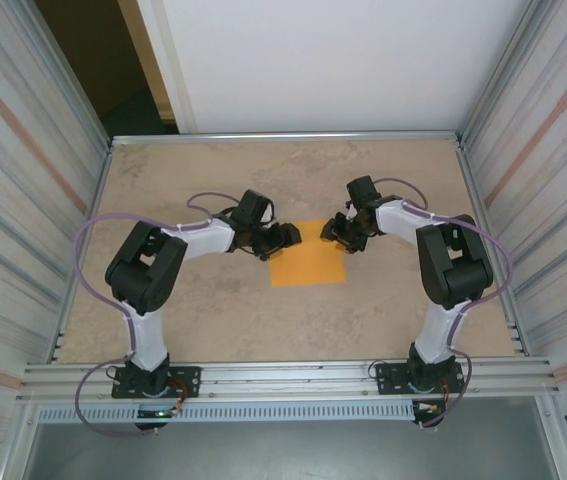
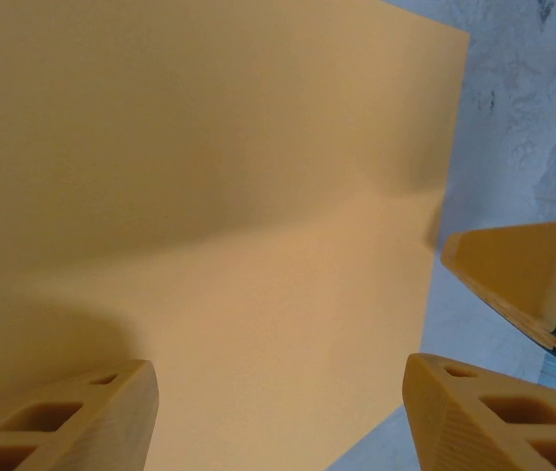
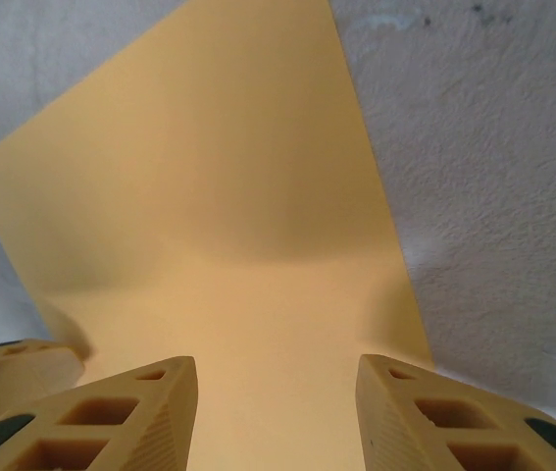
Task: Fold a paper plane with a square sheet of paper (pick it up from the middle)
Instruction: Rotate the square sheet of paper at the center of the table, then first fold in half a square sheet of paper at the center of the table.
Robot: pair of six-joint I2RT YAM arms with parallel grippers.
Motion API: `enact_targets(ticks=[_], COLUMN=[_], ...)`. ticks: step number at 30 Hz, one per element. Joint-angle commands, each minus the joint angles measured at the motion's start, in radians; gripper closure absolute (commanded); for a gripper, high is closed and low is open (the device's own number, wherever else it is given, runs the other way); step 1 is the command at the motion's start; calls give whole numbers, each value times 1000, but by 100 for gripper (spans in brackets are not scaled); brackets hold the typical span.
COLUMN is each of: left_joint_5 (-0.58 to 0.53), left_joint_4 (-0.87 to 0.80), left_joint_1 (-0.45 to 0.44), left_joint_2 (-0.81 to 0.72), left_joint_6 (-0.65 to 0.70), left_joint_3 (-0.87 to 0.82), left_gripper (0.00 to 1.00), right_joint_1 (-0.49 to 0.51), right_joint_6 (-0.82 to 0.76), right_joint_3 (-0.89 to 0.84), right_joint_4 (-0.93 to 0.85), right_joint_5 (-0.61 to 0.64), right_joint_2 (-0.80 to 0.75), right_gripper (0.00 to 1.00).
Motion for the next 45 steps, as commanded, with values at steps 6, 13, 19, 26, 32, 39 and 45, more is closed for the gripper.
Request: enact_targets(ticks=[6, 13, 19, 26, 32, 39, 45], left_joint_5=[-11, -30, -14, 4, 24, 26, 22], left_joint_4=[0, 11, 106, 164, 192, 117, 64], left_joint_1=[-4, -3, 9, 18, 24, 24, 25], left_joint_2=[31, 39, 22, -11, -21, 6, 7], left_joint_6=[-19, -27, -20, -18, -20, -13, 6], left_joint_3=[27, -33, -111, -145, -148, -112, -91], left_gripper=[30, 26, 18, 12, 10, 21, 20], right_joint_1=[0, 0, 12, 21, 33, 72, 83], right_joint_6=[-72, -73, -70, -44, -27, 17, 30], right_joint_3=[19, 0, -11, -17, -19, -23, -25], right_joint_4=[-39, -19, -2, 34, 66, 112, 132], right_joint_5=[-28, -51, -71, -91, -124, -153, -170], right_joint_2=[51, 79, 86, 74, 92, 101, 108], right_gripper=[55, 55, 55, 56, 57, 58, 59])
